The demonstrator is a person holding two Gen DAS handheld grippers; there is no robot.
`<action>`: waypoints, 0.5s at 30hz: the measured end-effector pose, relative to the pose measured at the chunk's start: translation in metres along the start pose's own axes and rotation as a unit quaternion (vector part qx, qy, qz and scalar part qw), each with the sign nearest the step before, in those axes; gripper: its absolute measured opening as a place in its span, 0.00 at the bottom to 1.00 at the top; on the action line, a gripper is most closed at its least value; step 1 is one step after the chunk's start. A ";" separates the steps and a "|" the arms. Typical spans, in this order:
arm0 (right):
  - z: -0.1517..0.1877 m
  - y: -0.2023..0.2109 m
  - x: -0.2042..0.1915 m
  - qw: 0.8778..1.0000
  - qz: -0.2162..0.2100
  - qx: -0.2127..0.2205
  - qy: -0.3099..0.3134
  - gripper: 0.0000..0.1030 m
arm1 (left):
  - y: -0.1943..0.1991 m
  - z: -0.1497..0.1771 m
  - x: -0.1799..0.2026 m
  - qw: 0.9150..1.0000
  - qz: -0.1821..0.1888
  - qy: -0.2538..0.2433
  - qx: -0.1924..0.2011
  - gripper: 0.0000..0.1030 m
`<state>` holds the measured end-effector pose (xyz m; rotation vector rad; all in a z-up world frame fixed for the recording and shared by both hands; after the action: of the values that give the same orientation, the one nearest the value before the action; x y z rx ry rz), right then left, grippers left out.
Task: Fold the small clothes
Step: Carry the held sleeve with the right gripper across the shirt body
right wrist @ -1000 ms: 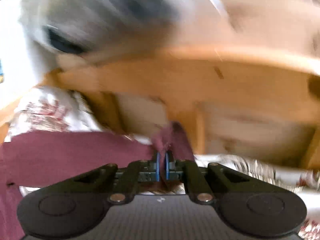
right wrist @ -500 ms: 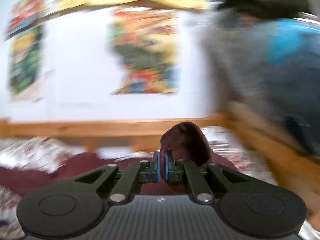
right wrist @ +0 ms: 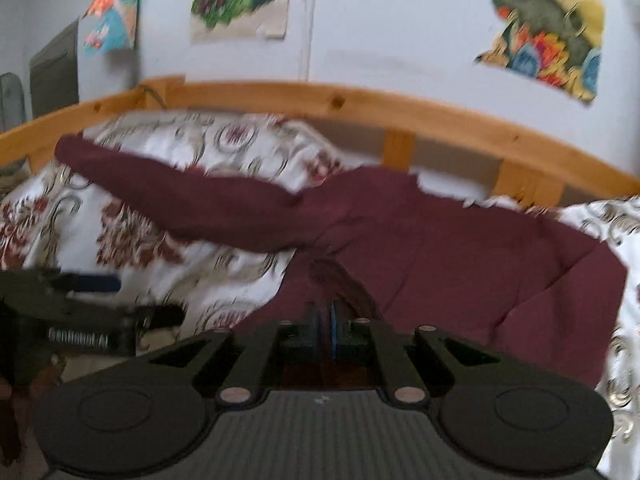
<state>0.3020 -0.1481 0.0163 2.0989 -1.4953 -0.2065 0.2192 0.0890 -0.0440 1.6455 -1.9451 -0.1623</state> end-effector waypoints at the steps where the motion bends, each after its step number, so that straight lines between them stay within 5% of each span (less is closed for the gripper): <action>1: 0.002 0.001 0.001 1.000 -0.009 -0.008 0.000 0.19 | -0.001 0.000 -0.001 1.000 0.007 0.002 0.003 0.99; 3: 0.000 0.008 0.011 1.000 -0.015 -0.027 0.006 0.43 | -0.002 -0.002 -0.002 0.999 0.030 0.006 0.017 0.99; 9: -0.057 0.017 0.105 0.994 0.028 -0.102 -0.005 0.63 | -0.017 -0.006 0.011 0.995 0.093 0.008 0.039 0.99; 15: -0.093 -0.046 0.221 0.983 0.113 -0.136 -0.052 0.66 | -0.055 0.017 0.037 0.994 0.095 -0.051 -0.020 0.99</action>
<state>0.4611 -0.3065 0.1116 1.7121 -1.6499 -0.4152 0.2555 0.0374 -0.0699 1.4431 -2.1488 -0.2133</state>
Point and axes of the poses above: each gripper's, at about its wrist camera, not at the fingertips, and y roughly against the way its jaws point, x to its right, z to its underside, the point moved 6 cm from there along -y, roughly the way its jaws point, and after that the axes turned 14 degrees about z, right-handed, at the moved point
